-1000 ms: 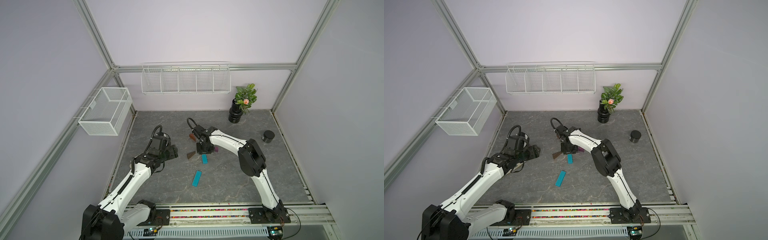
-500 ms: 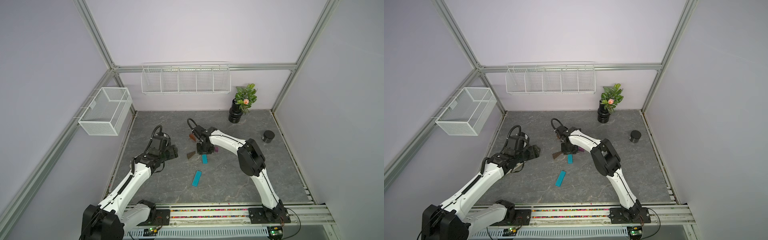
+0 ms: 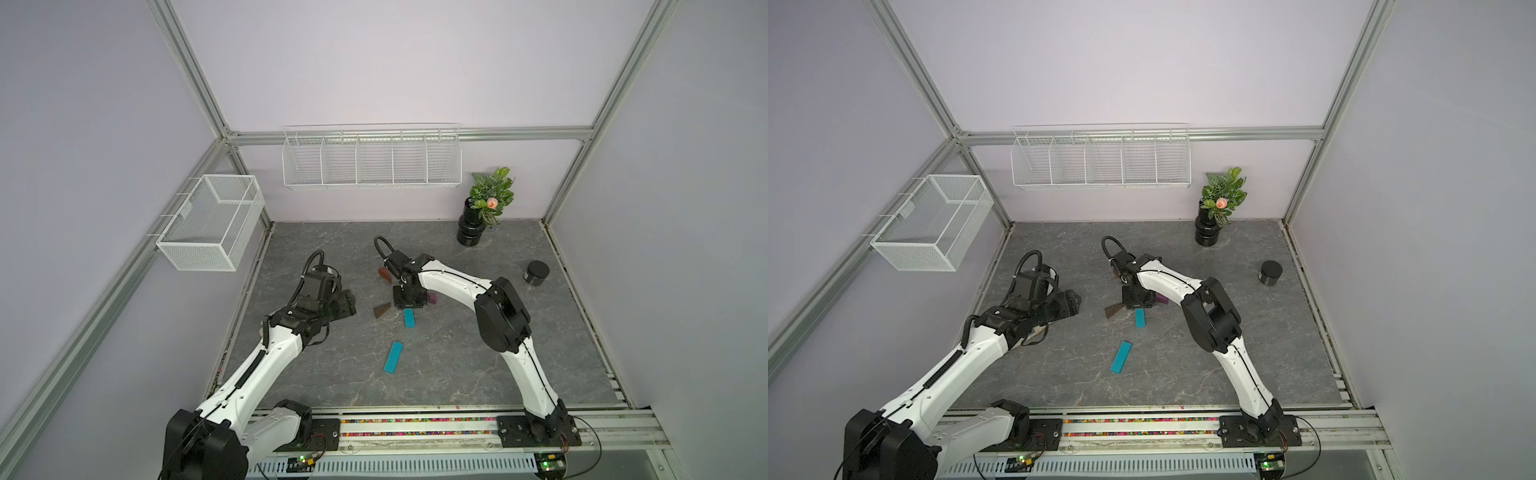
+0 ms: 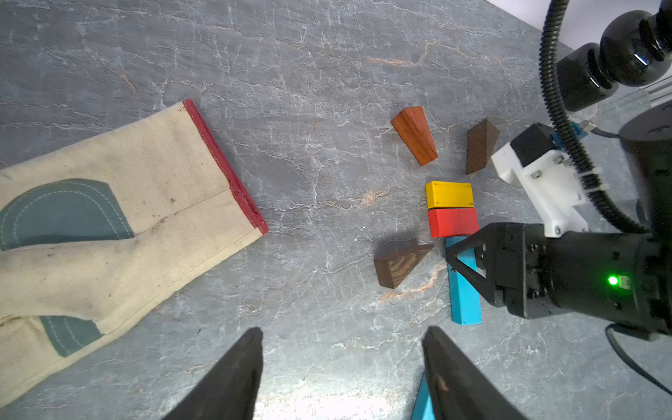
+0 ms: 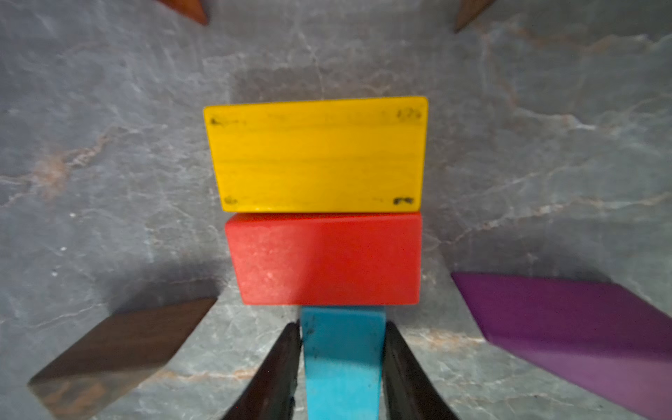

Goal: Assemble a small pinwheel with building blocks
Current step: Assemble the building block at the center of the board.

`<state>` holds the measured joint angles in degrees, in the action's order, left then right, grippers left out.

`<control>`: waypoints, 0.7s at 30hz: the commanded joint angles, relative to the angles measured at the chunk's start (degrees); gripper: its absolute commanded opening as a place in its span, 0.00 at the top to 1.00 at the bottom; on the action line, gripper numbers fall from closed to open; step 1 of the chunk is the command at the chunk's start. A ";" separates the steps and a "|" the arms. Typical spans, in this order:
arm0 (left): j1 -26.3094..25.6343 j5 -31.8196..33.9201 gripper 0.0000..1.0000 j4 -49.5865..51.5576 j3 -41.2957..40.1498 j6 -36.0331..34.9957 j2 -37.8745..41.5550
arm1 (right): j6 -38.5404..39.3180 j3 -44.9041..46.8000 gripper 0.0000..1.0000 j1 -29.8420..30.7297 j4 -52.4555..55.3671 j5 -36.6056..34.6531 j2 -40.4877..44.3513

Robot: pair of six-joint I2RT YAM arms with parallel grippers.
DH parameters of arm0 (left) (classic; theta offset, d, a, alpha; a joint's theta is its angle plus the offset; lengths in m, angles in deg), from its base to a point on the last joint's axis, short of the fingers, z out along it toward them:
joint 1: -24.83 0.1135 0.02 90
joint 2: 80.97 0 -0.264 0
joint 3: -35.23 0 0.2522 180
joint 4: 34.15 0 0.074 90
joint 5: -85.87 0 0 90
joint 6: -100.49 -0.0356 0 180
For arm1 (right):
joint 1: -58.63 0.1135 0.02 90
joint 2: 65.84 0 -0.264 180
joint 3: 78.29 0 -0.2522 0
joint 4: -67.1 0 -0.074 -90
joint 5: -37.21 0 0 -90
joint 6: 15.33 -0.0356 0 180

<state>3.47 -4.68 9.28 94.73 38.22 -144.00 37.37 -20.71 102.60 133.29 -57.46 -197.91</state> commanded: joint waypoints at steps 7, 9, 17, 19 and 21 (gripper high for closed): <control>0.46 -0.70 0.28 0.04 -0.63 -0.50 0.08 | 0.20 -0.59 0.61 0.13 -0.74 0.32 -0.53; 0.50 -0.65 0.28 0.12 -0.62 -0.56 0.26 | 0.16 -0.59 0.61 0.13 -0.74 0.29 -0.56; 0.59 -0.63 0.28 0.21 -0.62 -0.61 0.37 | 0.23 -0.67 0.62 0.24 -0.83 0.23 -0.55; 0.59 -0.60 0.28 0.21 -0.58 -0.62 0.35 | 0.31 -0.67 0.62 0.22 -0.92 0.02 -0.40; 0.67 -0.59 0.28 0.21 -0.58 -0.57 0.49 | 0.42 -0.67 0.60 0.33 -0.92 -0.12 -0.14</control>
<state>3.79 -5.12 9.28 94.73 38.04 -144.00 37.41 -20.71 102.60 132.52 -57.48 -197.91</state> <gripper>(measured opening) 0.720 0.391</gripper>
